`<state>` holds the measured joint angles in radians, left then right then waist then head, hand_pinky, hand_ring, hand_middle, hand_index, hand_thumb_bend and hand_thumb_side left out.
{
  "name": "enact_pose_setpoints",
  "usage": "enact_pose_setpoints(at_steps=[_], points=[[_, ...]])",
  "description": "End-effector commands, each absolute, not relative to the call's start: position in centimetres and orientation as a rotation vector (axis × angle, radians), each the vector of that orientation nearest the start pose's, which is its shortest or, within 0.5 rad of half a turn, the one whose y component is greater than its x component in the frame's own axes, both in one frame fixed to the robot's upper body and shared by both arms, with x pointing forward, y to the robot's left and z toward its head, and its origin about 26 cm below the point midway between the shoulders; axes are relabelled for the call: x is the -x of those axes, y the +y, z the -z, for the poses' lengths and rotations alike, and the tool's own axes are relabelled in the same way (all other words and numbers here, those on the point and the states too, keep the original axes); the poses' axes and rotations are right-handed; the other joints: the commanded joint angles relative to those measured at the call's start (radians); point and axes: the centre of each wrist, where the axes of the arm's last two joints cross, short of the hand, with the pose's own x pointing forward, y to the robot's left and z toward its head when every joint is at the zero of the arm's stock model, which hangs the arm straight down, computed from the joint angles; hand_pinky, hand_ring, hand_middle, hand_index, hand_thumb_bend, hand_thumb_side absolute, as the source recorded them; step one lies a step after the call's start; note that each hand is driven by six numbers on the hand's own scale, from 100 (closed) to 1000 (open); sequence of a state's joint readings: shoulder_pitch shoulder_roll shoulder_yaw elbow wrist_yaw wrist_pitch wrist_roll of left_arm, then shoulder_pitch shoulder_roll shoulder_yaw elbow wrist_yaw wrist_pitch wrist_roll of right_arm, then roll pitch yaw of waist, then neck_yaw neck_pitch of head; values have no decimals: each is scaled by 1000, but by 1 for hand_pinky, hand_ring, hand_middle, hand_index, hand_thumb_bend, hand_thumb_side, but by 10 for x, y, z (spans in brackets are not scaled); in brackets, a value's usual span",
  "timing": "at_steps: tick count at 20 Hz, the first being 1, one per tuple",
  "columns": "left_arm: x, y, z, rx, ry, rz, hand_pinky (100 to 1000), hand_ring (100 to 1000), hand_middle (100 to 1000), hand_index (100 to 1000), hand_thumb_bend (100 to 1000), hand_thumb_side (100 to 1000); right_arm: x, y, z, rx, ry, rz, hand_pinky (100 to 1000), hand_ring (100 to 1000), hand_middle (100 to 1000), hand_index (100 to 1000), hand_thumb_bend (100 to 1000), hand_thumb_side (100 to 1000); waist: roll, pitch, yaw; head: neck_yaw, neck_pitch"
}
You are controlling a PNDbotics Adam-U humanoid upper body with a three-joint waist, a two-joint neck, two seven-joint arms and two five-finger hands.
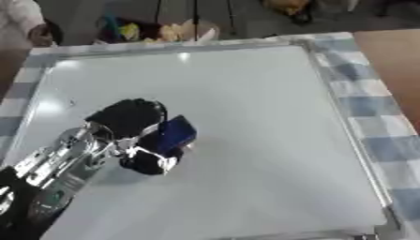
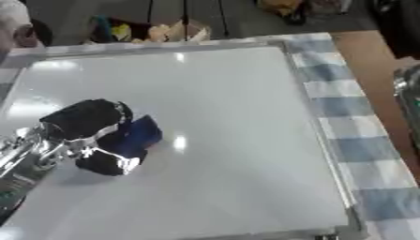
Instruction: Wipe the whiteboard clean with a brush.
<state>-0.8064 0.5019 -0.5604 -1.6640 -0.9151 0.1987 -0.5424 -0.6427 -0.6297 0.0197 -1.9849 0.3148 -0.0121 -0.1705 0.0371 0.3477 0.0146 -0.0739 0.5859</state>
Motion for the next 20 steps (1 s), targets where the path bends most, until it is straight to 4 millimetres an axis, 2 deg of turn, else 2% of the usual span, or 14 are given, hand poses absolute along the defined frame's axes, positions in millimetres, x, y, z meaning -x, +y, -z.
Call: enact_pose_setpoints(at_steps=[1,9,20], points=[[-360,156,-241,-1030,-1529,1740,371,460,423,139,100,498,-300,-265,-334,-1070,3161,764,822,849,776,854,100,1000,-2,-27,2,-6,-17],[-362,183,-252,-1093,-1526,1586,364,446,405,136,100,504,-300,-266,-334,-1075,3160,764,823,849,776,854,100,1000,-2,-25,2,-10,-25],[-374,215,-268,-1168,-1503,1362,365,437,395,134,100,505,-300,-266,-334,-1075,3159,764,825,849,775,855,100,1000,-2,-18,-6,-6,-30]])
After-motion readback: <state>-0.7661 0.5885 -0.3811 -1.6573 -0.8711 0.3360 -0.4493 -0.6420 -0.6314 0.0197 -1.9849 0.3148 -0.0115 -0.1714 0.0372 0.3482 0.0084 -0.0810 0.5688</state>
